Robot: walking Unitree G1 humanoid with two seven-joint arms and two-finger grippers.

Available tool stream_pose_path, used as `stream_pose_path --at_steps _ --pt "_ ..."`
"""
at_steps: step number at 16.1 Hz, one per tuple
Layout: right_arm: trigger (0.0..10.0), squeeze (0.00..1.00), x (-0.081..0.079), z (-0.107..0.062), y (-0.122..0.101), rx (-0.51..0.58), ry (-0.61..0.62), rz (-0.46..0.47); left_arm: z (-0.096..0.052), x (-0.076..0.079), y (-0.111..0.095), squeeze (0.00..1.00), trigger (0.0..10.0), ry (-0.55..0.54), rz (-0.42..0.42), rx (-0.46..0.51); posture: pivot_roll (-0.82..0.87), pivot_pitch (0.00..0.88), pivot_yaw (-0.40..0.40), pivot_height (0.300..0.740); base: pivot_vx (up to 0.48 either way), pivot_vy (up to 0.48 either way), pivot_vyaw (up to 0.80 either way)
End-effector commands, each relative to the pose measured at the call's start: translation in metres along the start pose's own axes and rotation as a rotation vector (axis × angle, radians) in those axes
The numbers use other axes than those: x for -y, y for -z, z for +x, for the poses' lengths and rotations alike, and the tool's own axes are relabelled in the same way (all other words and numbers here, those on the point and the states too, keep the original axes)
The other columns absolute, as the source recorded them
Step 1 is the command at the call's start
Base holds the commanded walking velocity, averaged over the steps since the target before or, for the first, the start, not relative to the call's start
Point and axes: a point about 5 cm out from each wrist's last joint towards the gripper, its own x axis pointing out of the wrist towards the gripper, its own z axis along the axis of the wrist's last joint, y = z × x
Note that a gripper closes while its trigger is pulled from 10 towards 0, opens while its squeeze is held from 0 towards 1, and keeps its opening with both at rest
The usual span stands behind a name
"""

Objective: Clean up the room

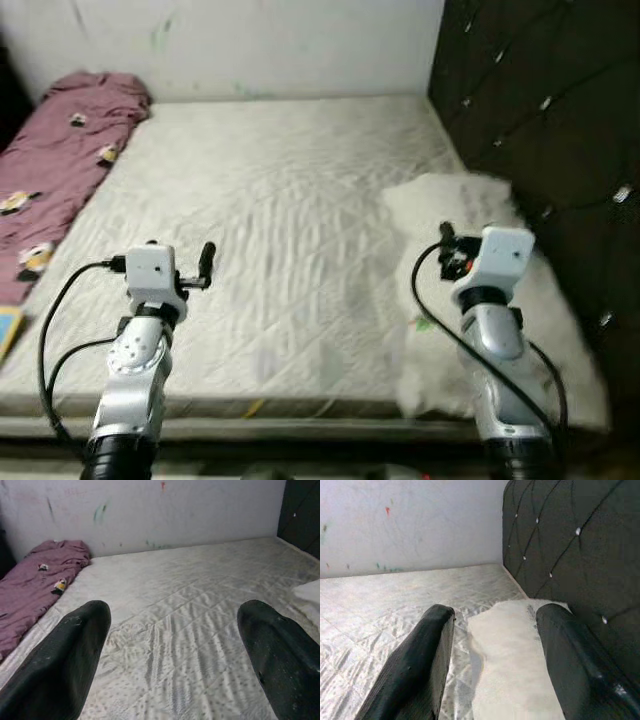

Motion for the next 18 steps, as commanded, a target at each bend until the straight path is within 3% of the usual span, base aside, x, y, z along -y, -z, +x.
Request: stream_pose_path --at_steps 1,4,7,18 --pt "10.0 0.0 0.0012 0.0004 0.0002 -0.007 0.004 0.01 0.0012 0.0007 -0.0023 0.0 10.0 0.009 0.003 0.002 -0.08 0.0 0.074 0.74 0.0 0.48 0.0" --pt "10.0 0.0 0.0004 -0.0002 0.0027 -0.02 0.0 0.002 0.0006 0.0021 -0.0018 0.0 10.0 0.012 -0.001 0.0 -0.08 0.0 0.073 0.74 0.0 0.48 0.0" --pt "10.0 0.0 0.0 -0.0012 0.0041 -0.023 -0.004 0.004 0.0005 0.0036 -0.002 0.0 10.0 0.015 -0.003 0.001 -0.08 0.0 0.073 0.74 0.0 0.48 -0.68" --pt "10.0 0.0 0.0018 -0.0043 0.0078 -0.043 -0.015 -0.002 -0.0005 0.0054 -0.0008 0.0 10.0 0.014 -0.006 -0.006 -0.09 0.0 0.068 0.74 0.0 0.48 0.0"
